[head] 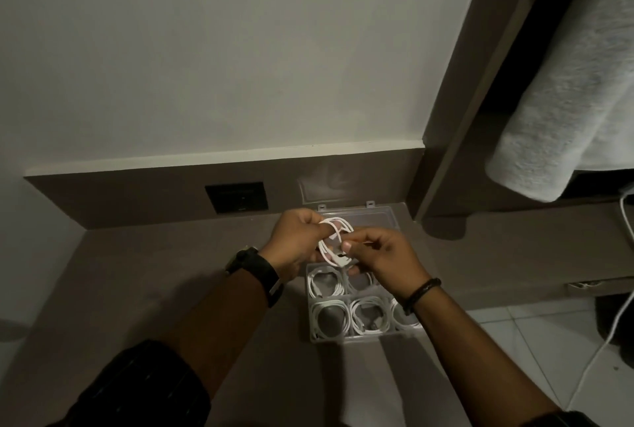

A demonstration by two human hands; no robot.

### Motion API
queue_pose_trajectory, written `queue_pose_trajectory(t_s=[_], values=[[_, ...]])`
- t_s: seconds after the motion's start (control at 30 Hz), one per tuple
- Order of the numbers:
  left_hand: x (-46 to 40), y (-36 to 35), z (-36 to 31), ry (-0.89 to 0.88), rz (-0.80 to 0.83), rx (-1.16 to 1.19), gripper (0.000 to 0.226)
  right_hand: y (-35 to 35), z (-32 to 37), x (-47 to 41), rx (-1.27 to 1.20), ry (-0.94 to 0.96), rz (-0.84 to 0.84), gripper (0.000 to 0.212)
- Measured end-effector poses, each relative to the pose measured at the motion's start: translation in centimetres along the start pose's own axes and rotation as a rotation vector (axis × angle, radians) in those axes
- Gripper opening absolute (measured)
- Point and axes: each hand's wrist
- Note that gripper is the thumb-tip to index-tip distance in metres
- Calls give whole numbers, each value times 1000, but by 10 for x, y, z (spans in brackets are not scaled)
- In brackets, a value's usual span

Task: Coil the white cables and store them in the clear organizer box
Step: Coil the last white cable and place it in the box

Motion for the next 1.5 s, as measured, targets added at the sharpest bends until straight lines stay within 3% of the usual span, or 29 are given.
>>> queue_pose_trajectory(t_s=[0.23, 0.33, 0.5, 0.63, 0.77, 0.8, 0.87, 0.97, 1.07, 1.13, 1.4, 1.5], values=[[-2, -41, 32, 197, 324, 70, 13, 50, -48, -7, 60, -118, -280, 47], [-6, -71, 48, 180, 271, -34, 22, 74, -70, -6, 125, -136, -365, 36], [-18, -111, 62, -47, 78, -364, 17, 89, -84, -12, 274, -81, -479, 43], [-28, -119, 73, -245, 39, -532, 16, 88, -99, -14, 570, 68, -426, 26], [-34, -122, 76, -524, 118, -996, 15, 93, -118, -12, 887, 119, -330, 12], [-36, -121, 77, -585, 140, -1091, 16, 93, -118, -12, 842, 57, -349, 8], [-38, -120, 80, -707, 219, -1255, 17, 92, -118, -16, 691, -62, -416, 20], [-35, -119, 91, -840, 334, -1347, 21, 90, -121, -23, 606, -92, -432, 29], [-28, -116, 104, -829, 314, -1231, 18, 91, -125, -23, 700, 20, -382, 41], [-26, -113, 109, -805, 298, -1190, 18, 91, -127, -23, 734, 57, -362, 38], [-28, -109, 101, -881, 339, -1383, 26, 86, -115, -26, 779, -3, -321, 13], [-27, -111, 93, -822, 383, -1466, 35, 95, -115, -28, 893, 99, -173, 14]])
Point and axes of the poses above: each hand's wrist, its own x-axis away from the middle knuckle, its own y-axis out of the back of the hand, z = x × y, and after that the axes turned 14 degrees about -z, right-handed
